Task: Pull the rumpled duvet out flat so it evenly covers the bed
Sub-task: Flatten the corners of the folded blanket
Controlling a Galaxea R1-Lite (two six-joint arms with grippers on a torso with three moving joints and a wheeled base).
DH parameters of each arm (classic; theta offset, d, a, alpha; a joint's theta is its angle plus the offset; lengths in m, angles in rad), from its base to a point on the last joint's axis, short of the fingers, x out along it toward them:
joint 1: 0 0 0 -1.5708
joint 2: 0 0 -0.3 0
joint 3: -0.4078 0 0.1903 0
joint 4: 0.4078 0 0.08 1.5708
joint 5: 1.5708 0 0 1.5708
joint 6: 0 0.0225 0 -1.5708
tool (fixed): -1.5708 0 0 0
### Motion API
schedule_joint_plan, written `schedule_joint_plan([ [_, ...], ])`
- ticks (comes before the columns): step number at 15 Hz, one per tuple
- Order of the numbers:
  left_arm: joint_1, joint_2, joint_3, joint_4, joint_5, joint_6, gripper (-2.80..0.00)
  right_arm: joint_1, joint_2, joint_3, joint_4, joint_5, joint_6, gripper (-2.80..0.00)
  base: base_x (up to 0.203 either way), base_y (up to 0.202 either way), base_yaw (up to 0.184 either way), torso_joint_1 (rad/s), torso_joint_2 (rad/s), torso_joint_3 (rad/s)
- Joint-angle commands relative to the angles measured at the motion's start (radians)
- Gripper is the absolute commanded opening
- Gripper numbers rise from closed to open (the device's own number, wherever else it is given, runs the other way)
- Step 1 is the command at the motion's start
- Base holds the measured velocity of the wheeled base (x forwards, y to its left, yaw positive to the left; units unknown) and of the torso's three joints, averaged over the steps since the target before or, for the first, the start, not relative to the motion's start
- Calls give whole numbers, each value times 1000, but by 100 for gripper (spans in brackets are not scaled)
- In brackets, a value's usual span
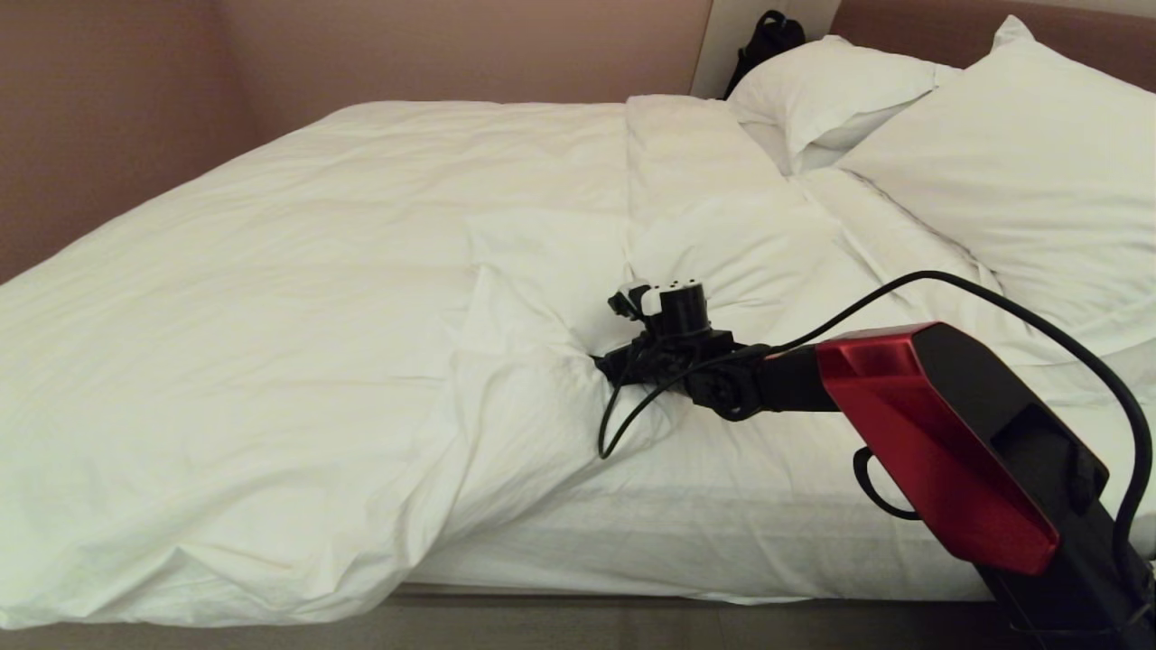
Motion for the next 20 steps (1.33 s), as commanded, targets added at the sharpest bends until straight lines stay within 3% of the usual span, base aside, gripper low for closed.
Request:
schedule_joint_plan([
  [1, 0, 0, 0, 1, 0, 0, -280, 1, 8, 0, -1, 1, -1, 0, 0, 0, 0, 0, 0, 0],
  [2, 0, 0, 0, 1, 0, 0, -280, 1, 8, 1, -1, -1, -1, 0, 0, 0, 0, 0, 0, 0],
  [3, 0, 0, 0, 1, 0, 0, -280, 1, 8, 1, -1, 1, -1, -280, 0, 0, 0, 0, 0, 0],
  [20, 0, 0, 0, 1, 0, 0, -280, 1, -2, 1, -1, -2, 5, -280, 0, 0, 0, 0, 0, 0],
])
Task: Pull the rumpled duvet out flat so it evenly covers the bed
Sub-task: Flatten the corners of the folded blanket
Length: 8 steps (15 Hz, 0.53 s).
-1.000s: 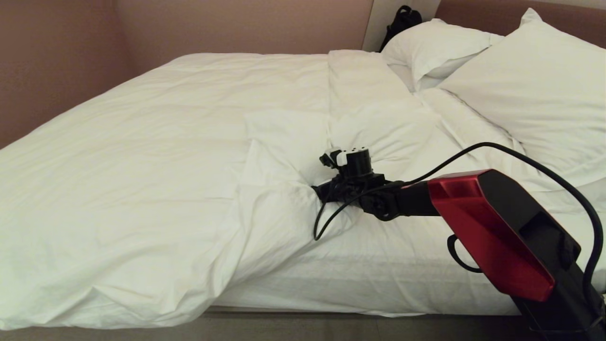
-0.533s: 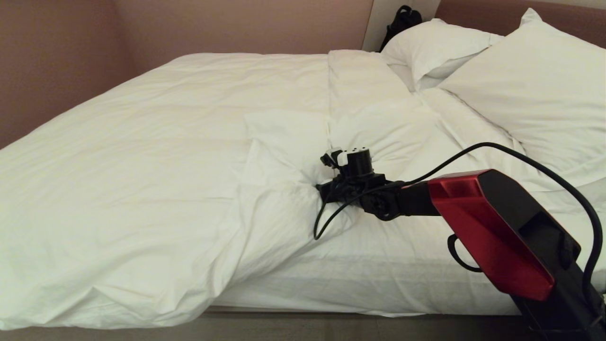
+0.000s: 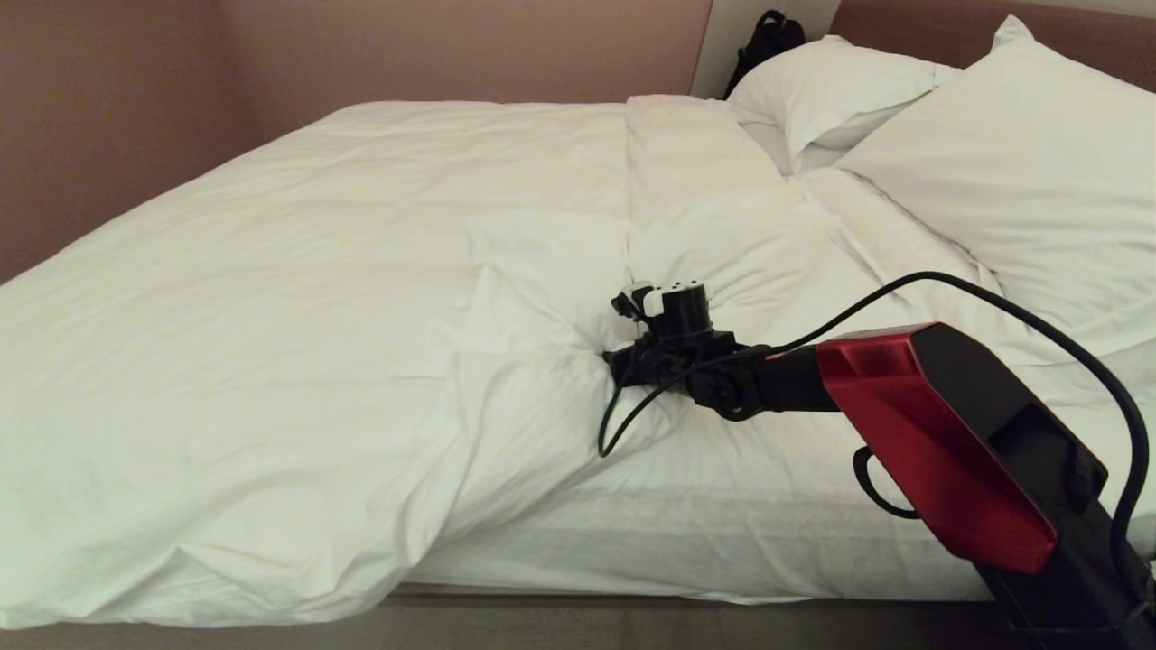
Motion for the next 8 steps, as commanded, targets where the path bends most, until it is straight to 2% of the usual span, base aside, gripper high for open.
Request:
schedule_joint_plan([
  [1, 0, 0, 0, 1, 0, 0, -280, 0, -1, 0, -2, -1, 0, -280, 0, 0, 0, 0, 0, 0],
  [8, 0, 0, 0, 1, 0, 0, -280, 0, -48, 10, 5, -6, 6, -280, 0, 0, 0, 0, 0, 0],
])
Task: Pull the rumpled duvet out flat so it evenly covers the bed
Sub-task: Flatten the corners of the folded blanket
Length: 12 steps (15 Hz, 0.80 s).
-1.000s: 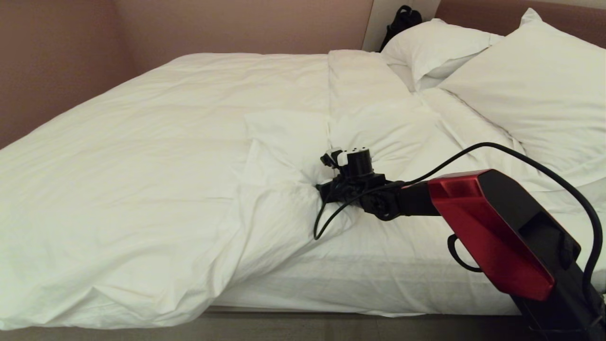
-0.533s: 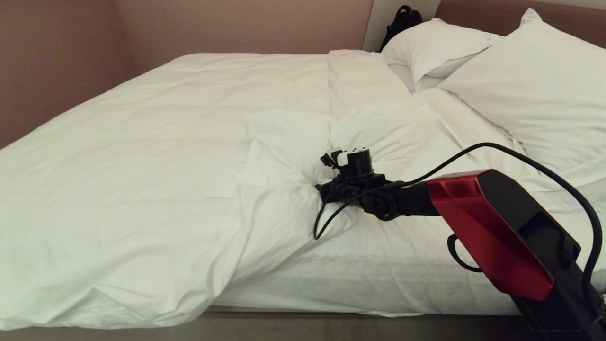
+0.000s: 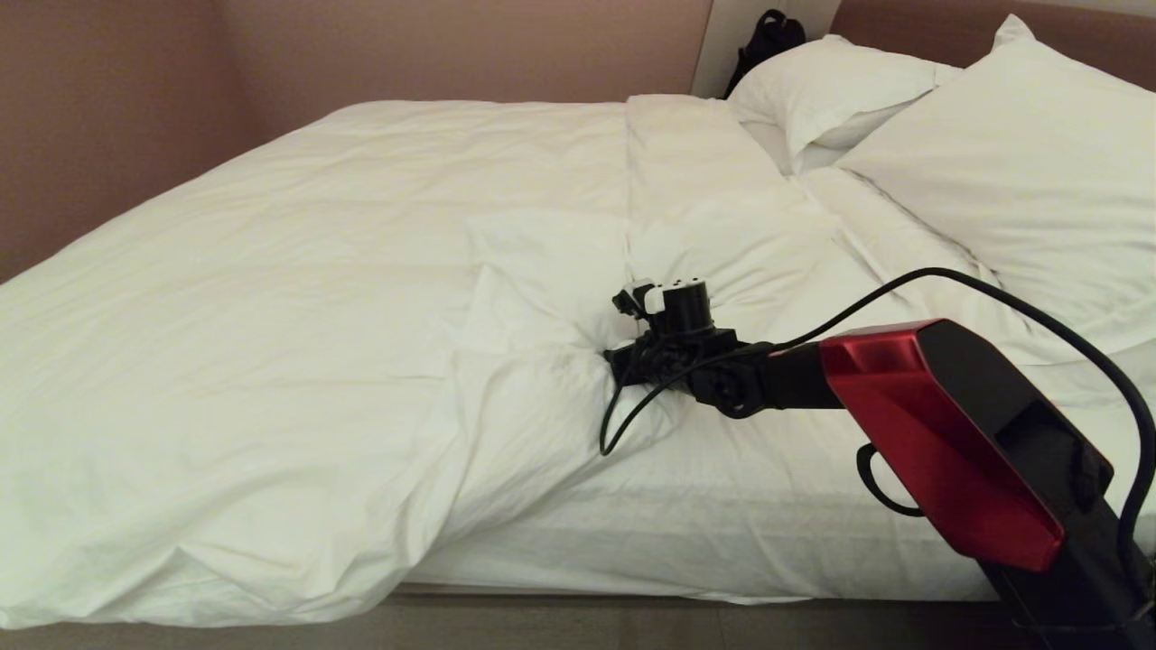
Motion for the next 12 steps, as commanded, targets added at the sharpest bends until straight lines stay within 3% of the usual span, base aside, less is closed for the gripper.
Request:
schedule_joint_plan([
  [1, 1, 0, -2, 1, 0, 0, -280, 1, -41, 6, -1, -3, -1, -280, 0, 0, 0, 0, 0, 0],
  [7, 1, 0, -2, 1, 0, 0, -280, -1, -101, 74, 1, -5, -4, -280, 0, 0, 0, 0, 0, 0],
  [12, 1, 0, -2, 1, 0, 0, -280, -11, -225, 222, -2, -3, -4, -280, 0, 0, 0, 0, 0, 0],
])
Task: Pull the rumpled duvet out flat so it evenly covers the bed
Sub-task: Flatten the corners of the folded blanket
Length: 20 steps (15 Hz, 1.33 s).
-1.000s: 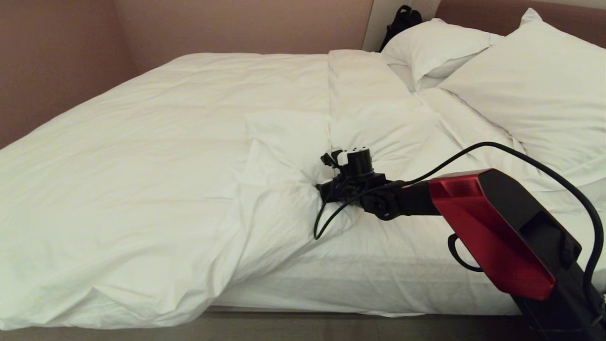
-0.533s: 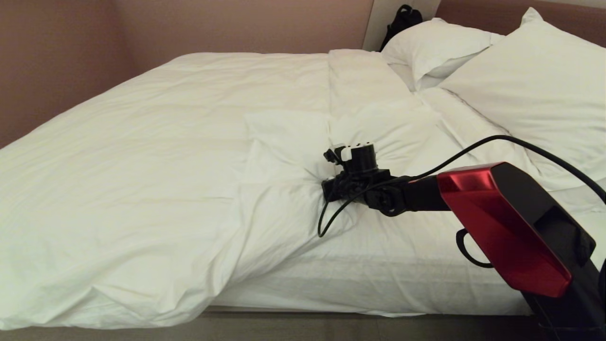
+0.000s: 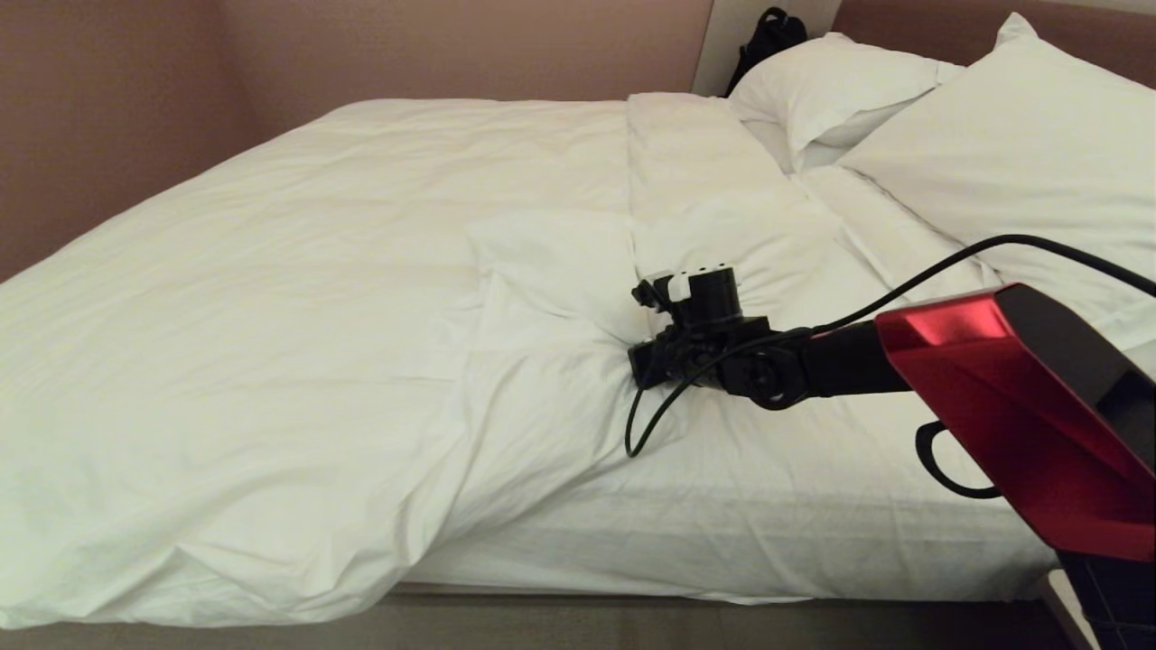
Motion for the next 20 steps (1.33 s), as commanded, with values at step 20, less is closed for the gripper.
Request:
schedule_joint_plan([
  [20, 0, 0, 0, 1, 0, 0, -280, -29, -245, 385, -98, 4, 8, -280, 0, 0, 0, 0, 0, 0],
])
